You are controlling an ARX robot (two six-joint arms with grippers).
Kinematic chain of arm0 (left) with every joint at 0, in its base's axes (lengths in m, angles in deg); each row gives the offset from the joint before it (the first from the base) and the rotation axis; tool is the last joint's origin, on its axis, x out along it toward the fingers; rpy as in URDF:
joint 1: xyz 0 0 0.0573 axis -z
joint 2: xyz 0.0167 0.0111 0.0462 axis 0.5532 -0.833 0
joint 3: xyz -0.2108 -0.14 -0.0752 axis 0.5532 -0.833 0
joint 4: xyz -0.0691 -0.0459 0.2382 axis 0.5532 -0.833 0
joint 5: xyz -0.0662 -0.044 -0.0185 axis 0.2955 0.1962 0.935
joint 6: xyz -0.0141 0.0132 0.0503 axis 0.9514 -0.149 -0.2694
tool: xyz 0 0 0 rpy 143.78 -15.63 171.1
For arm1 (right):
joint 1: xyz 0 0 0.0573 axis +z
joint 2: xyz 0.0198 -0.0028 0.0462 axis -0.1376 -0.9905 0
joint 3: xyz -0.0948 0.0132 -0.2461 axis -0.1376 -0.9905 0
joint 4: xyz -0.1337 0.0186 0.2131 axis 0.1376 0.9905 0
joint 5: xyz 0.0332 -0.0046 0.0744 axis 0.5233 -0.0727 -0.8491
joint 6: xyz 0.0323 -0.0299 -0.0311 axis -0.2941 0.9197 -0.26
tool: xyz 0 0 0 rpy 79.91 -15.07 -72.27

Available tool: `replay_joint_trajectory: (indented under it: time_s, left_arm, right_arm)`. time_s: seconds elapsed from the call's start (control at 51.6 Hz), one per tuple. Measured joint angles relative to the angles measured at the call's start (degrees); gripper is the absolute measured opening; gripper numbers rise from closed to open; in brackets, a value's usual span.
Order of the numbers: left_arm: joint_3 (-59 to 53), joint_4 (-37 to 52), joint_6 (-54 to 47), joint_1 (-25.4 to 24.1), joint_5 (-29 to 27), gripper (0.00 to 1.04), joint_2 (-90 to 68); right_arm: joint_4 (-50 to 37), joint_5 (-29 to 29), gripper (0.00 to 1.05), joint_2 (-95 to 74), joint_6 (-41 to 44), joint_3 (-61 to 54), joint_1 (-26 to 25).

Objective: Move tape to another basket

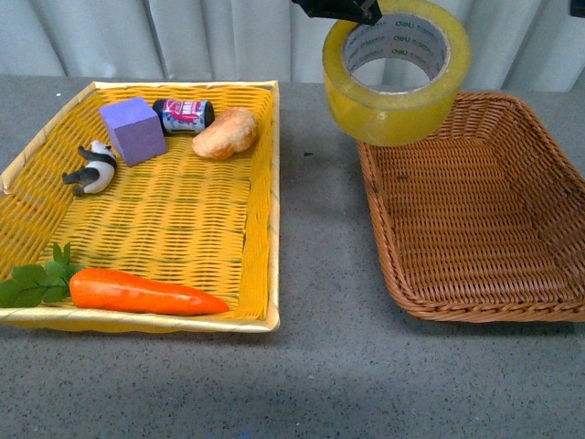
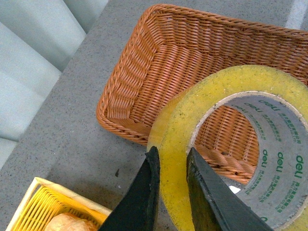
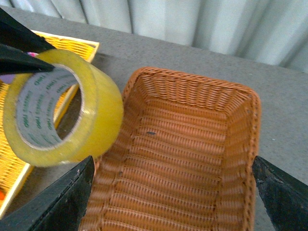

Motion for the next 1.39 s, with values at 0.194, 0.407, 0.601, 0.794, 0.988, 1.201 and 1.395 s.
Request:
replay_joint_trajectory:
  time_s: [0.194,0.407,0.601,0.794,0.988,1.201,1.395]
  left_arm:
    - [0.0,0.0,0.0,0.1,0.0,0.13,0.0]
    - [0.0,0.0,0.0,0.0,0.0,0.13,0.0]
    - [0.0,0.0,0.0,0.0,0.0,0.13,0.0]
    - [0.0,0.0,0.0,0.0,0.0,0.13,0.0]
    - [0.0,0.0,0.0,0.0,0.0,0.13,0.0]
    - [0.0,0.0,0.0,0.1,0.0,0.13,0.0]
    - [0.3,0.0,0.5,0.2,0.6,0.13,0.0]
  right_arm:
    - [6.1,0.8,0.96,-7.3,-2.3,9.0,4.0]
    - [10.6,3.8,0.96,-14.7,-1.8,15.2,6.6]
    - [11.6,4.5,0.96,-18.5,-1.7,18.9,7.4]
    - [12.0,5.1,0.96,-21.3,-1.9,21.5,8.1]
    - [12.3,5.5,0.75,-22.0,-2.1,21.9,8.8]
    - [13.0,5.6,0.36,-22.0,-3.0,22.6,9.9]
    - [13.6,6.4,0.15,-22.8,-4.3,22.7,10.3]
